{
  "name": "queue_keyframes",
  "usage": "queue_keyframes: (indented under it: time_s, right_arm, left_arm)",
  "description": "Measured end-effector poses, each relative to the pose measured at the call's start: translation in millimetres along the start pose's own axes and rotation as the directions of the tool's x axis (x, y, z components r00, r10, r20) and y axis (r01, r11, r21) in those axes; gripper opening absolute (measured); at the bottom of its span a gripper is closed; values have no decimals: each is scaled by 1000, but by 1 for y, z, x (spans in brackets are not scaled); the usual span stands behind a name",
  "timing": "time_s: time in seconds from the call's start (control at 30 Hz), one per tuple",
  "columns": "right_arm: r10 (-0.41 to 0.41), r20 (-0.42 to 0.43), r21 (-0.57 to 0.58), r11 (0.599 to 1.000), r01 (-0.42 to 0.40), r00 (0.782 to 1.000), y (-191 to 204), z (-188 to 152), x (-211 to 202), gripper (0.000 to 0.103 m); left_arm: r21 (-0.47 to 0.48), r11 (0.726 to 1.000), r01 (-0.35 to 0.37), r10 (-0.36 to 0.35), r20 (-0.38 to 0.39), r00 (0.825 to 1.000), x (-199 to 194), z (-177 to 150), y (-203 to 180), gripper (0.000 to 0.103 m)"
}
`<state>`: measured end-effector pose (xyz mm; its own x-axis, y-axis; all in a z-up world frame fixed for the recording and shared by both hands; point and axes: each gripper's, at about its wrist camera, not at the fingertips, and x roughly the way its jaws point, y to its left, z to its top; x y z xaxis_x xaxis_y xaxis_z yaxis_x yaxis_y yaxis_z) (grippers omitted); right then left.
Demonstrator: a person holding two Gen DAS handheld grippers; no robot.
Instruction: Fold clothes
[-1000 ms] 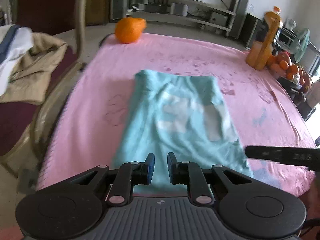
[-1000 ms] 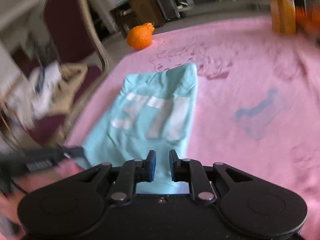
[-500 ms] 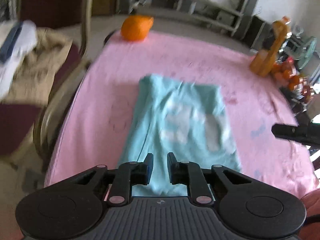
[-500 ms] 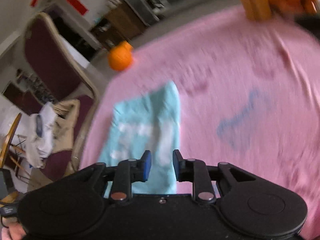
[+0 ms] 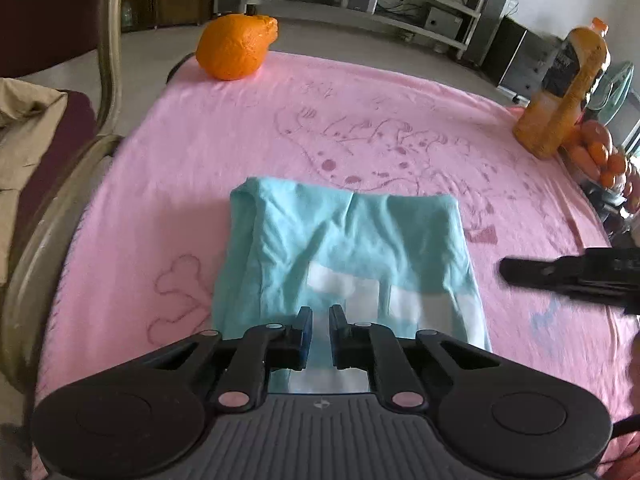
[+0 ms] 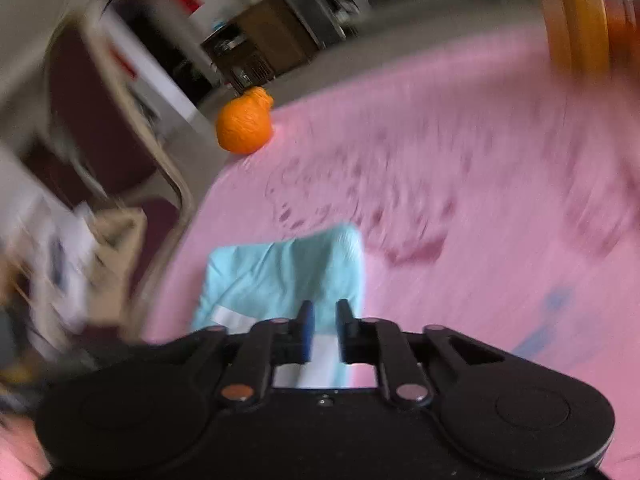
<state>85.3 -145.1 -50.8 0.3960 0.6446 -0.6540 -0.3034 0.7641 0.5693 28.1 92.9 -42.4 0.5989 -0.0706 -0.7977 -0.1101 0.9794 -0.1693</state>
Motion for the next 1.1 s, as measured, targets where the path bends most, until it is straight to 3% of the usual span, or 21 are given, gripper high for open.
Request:
queue_keyframes:
  time_s: [0.1, 0.23, 0.27, 0.3, 0.4, 0.5, 0.57, 0.63, 0.8, 0.9, 1.0, 1.07, 1.1]
  right_arm:
    - [141, -55, 141, 981, -132, 989, -15, 0, 32, 12]
    - [332, -96, 332, 900, -284, 939, -34, 1, 74, 13]
    - [325, -124, 331, 904, -270, 938, -37, 1, 84, 12]
    - [306, -142, 331, 911, -246, 941, -45, 0, 92, 1]
    - [362, -16, 505, 807, -305, 932, -88, -2, 94, 0]
    - [229, 139, 519, 812, -268, 964, -104, 7, 71, 1]
    - [134, 197, 520, 825, -220, 971, -108, 10, 56, 11]
    - [100, 216, 498, 844, -198, 971, -105, 11, 46, 11]
    - [186, 203, 443, 858, -259, 961, -88, 17, 38, 16]
    - [275, 109, 397, 869, -296, 955, -78, 21, 52, 18]
    - [282, -1, 352, 898, -263, 960, -65, 18, 68, 18]
    - [275, 0, 371, 893, -256, 961, -68, 16, 75, 11]
    - [290, 23, 416, 867, -273, 957, -75, 15, 77, 10]
  left_arm:
    - [21, 1000, 21, -21, 15, 1000, 12, 12, -3, 9]
    - [-15, 1000, 18, -19, -29, 999, 39, 23, 3, 12]
    - [-47, 999, 24, -25, -28, 999, 41, 23, 8, 12]
    - [-79, 996, 30, -32, -26, 999, 43, 24, 13, 11]
    - [-187, 980, 64, -68, -15, 998, 44, 24, 31, 12]
    - [-196, 981, -12, 22, 49, 999, 30, 29, 27, 7]
    - [-180, 983, -41, 63, 119, 991, 15, 33, 21, 7]
    - [-137, 990, -39, 61, 159, 985, 6, 38, 15, 8]
    - [-18, 998, -63, 65, 111, 992, 25, 42, 1, 8]
    - [16, 990, -143, 140, 115, 983, 41, 46, 3, 10]
    - [-34, 987, -155, 157, 106, 982, 54, 51, 20, 10]
    - [-79, 985, -153, 160, 103, 982, 59, 53, 27, 11]
    - [-102, 983, -152, 163, 103, 981, 60, 55, 29, 12]
